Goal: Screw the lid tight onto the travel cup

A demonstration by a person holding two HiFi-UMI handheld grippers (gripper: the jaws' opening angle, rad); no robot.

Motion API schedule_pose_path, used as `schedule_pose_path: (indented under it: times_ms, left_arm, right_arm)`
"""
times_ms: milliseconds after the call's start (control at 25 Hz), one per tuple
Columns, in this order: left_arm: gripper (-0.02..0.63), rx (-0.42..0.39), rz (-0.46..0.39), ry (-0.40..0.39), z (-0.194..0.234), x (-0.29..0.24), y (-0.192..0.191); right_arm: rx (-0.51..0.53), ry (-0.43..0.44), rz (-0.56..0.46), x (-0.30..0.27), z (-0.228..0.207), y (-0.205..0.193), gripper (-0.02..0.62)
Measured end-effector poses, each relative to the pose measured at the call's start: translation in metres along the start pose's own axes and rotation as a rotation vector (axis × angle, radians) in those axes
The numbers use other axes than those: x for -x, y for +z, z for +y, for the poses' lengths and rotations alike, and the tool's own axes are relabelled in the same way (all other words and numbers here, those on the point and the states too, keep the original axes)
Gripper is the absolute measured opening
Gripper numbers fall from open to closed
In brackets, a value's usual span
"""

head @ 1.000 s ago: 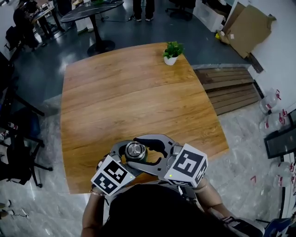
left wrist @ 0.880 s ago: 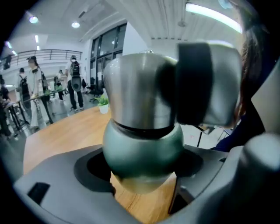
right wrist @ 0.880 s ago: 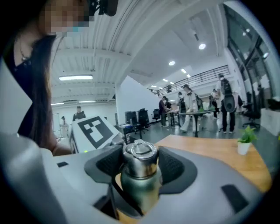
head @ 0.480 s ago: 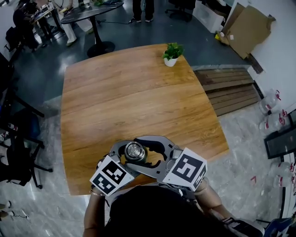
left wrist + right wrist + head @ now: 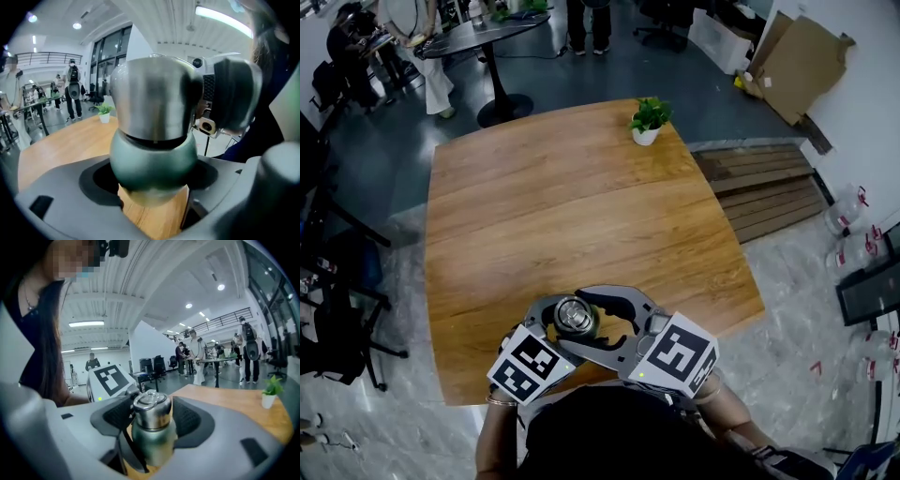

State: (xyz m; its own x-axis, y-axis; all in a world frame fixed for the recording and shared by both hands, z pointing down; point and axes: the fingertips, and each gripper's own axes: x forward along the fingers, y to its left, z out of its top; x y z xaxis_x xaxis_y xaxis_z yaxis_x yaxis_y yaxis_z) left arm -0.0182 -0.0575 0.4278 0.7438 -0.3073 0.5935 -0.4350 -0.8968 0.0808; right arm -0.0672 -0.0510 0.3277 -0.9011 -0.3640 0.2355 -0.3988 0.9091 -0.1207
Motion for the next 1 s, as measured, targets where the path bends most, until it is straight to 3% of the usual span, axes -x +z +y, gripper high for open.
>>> schedule_pose_path:
  times_ms: [80,280,520,600,720,800,880,1000]
  left_arm:
    - [0.394,-0.008,0.011,-0.008,-0.003,-0.002,-0.001]
    - [0.394,0.044,0.012,0.147,0.015,-0.005,0.003]
    - [0.394,0.008,-0.009,0.002,-0.001,-0.002,0.004]
    - [0.394,0.025,0.000,0.047,0.004,-0.006,0.004]
    - [0.394,0.053,0.014,0.153,0.018,-0.008,0.003]
    - [0.394,0.049,0.023,0.191,0.023,-0.007,0.002]
    - [0.394,0.040,0.019,0.169,0.020,-0.005,0.002]
    - [0.394,0.027,0.000,0.068,0.008,-0.004,0.004]
  right_arm:
    - [0.001,-0.012,0.002,0.001,-0.002,0.001,0.270]
    - [0.035,-0.203,-0.020,-0.001,-0.014,0.003,0.270]
    - [-0.014,-0.033,-0.047,0.006,-0.006,0.007,0.271]
    - [-0.010,-0.061,-0.041,0.007,-0.011,0.007,0.270]
    - [0.029,-0.172,-0.034,0.002,-0.018,0.007,0.265]
    - [0.031,-0.191,-0.038,0.001,-0.018,0.006,0.265]
    - [0.018,-0.148,-0.039,0.002,-0.014,0.005,0.267]
    - [-0.023,-0.057,-0.036,0.004,-0.009,0.005,0.267]
